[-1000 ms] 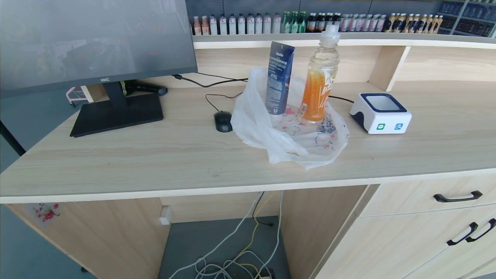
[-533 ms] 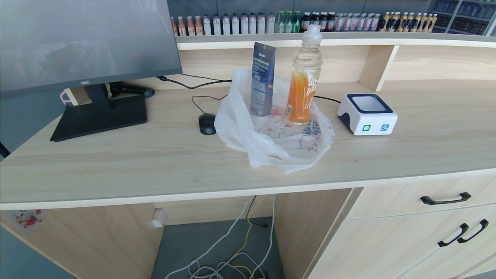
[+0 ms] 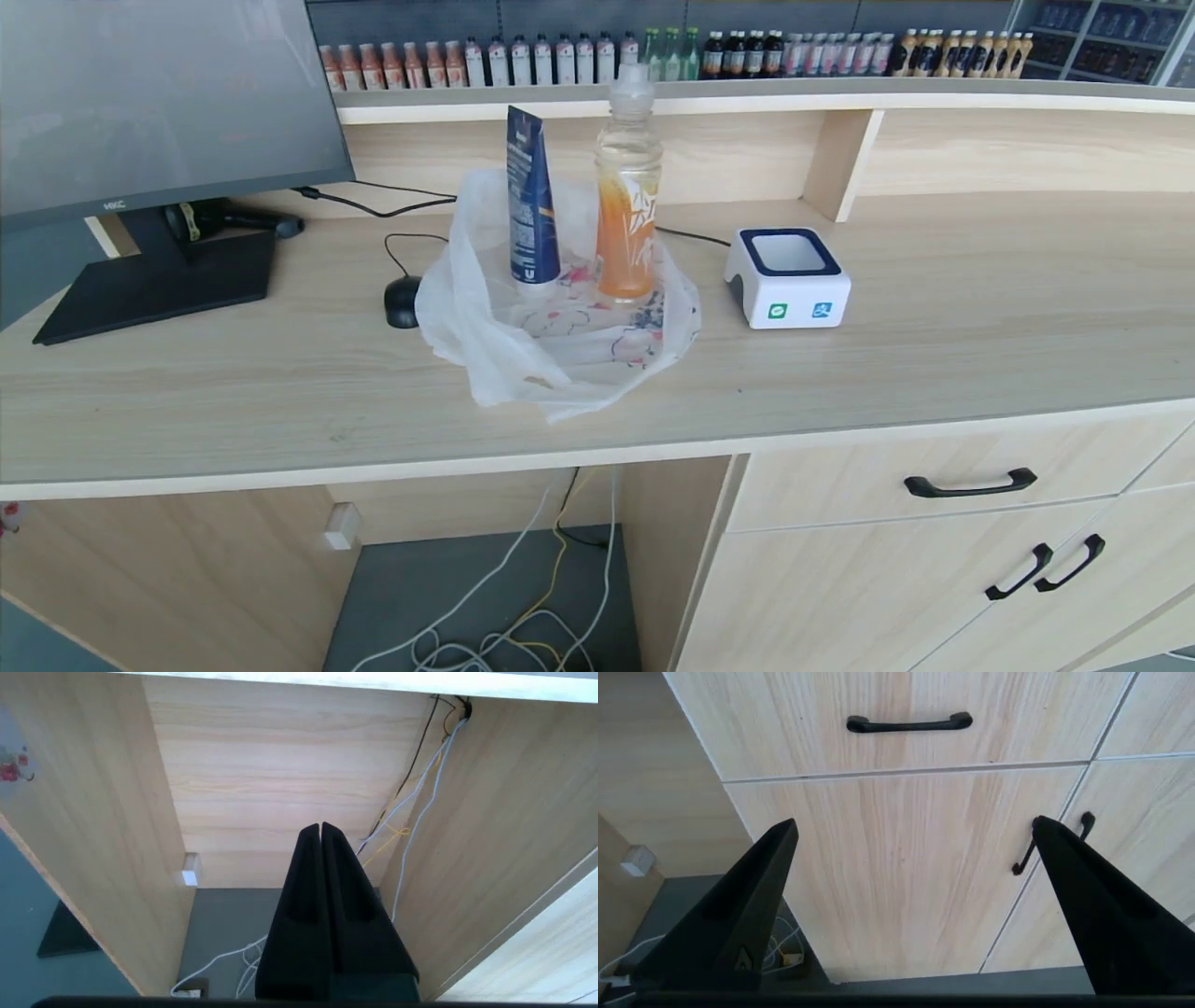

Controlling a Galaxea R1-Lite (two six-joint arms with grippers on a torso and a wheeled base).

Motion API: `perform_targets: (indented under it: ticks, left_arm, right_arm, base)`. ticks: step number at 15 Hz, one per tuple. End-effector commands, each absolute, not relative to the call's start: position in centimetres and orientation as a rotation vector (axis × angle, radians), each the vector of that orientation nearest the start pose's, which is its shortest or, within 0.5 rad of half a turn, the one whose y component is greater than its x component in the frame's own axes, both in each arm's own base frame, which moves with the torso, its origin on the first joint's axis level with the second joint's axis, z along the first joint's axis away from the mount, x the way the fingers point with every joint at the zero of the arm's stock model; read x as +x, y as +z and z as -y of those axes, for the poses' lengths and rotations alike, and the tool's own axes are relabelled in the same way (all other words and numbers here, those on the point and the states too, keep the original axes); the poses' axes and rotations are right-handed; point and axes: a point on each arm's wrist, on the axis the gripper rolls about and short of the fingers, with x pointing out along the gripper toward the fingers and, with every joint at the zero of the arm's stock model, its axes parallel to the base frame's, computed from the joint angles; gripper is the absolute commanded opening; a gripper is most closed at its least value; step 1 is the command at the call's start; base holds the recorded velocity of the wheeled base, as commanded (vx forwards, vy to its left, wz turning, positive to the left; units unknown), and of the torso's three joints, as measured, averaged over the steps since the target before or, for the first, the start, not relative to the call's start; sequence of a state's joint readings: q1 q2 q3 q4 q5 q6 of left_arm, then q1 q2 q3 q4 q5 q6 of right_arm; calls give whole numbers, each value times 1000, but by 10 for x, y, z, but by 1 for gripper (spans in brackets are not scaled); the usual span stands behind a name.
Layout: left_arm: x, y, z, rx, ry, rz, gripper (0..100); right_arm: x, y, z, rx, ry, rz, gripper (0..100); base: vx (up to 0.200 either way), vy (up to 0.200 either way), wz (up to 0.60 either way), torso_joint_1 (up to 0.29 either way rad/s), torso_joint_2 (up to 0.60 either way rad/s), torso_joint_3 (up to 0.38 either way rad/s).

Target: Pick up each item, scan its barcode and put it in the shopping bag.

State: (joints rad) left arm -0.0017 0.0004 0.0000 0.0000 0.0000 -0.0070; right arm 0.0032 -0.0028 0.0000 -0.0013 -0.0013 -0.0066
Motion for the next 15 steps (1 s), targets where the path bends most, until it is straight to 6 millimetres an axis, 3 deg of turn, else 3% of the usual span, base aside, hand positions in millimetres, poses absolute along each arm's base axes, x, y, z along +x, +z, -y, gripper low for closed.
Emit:
perform_targets:
  ticks: [1, 13, 15]
  left_arm:
    - [-23, 75, 0, -9, -2, 0, 0]
    - [-23, 75, 0, -9, -2, 0, 0]
    - [-23, 75, 0, -9, -2, 0, 0]
  right_arm:
    - [-23, 76, 0, -5, 2, 2, 100]
    - [-23, 76, 0, 11, 0, 2, 100]
    - [-23, 76, 0, 11, 0, 2, 100]
  base:
    - [0, -200, 0, 7, 2, 2]
    - [0, -200, 0, 0, 2, 3]
    - [0, 0, 0, 0, 0, 0]
